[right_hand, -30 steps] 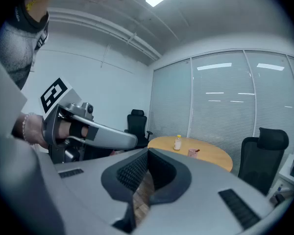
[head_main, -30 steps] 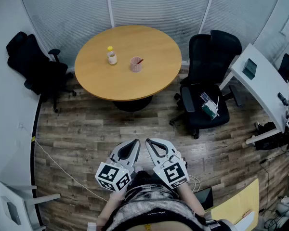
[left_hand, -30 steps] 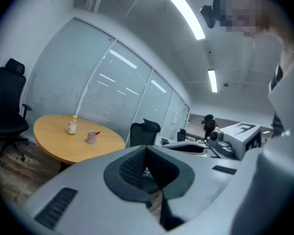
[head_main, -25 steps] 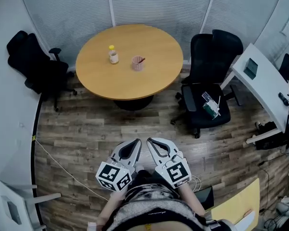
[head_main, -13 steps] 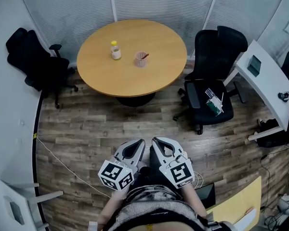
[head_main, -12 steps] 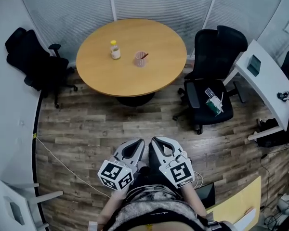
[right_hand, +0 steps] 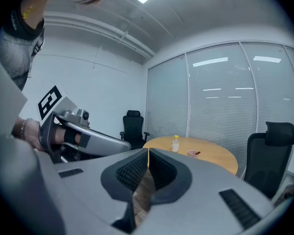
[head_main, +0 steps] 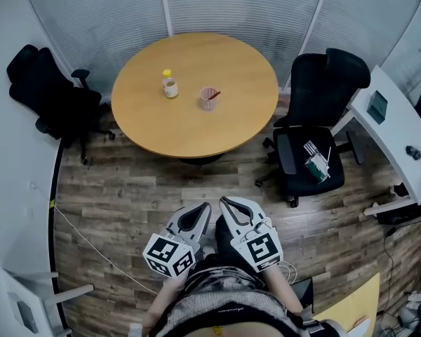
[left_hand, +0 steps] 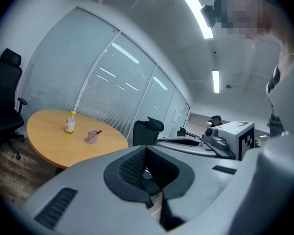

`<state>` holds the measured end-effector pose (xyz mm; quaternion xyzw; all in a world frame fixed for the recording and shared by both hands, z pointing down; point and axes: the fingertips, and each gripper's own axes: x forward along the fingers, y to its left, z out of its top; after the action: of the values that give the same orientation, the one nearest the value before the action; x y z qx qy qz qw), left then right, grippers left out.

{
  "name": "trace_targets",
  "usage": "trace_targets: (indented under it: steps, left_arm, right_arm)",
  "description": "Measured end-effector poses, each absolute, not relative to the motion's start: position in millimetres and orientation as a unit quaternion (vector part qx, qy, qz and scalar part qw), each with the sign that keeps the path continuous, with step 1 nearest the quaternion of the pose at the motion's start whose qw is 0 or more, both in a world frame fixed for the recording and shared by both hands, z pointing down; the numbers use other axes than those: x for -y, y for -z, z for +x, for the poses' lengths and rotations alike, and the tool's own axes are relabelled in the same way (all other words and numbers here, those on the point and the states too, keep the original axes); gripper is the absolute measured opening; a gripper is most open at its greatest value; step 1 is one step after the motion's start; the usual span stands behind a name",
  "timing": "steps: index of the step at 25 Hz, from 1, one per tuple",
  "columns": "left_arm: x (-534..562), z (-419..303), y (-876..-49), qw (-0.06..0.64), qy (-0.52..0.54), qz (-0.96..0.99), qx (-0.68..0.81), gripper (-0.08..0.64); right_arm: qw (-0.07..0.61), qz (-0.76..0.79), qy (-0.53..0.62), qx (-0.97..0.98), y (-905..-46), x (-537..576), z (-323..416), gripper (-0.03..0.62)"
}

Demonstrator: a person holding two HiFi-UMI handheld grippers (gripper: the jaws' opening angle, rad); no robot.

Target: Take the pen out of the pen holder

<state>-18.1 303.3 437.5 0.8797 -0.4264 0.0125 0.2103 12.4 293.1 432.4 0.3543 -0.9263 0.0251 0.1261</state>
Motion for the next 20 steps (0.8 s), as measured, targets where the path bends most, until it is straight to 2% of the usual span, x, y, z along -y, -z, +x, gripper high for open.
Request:
trace_targets:
  steps: [9,20]
  left_arm:
    - [-206.8,-13.4,-422.2,0.197,-0.011,0.885,0.422,0.003]
    - [-146.0,-9.4,-427.6,0.213,-0.013,0.876,0.432,0.003]
  right_arm:
    - [0.12,0.345,-0.012,0.931,-417.4,-199.3,8.4,0.023]
    - [0.121,0.333,-0.035,0.935,-421.6,-137.2,9.6,0.023]
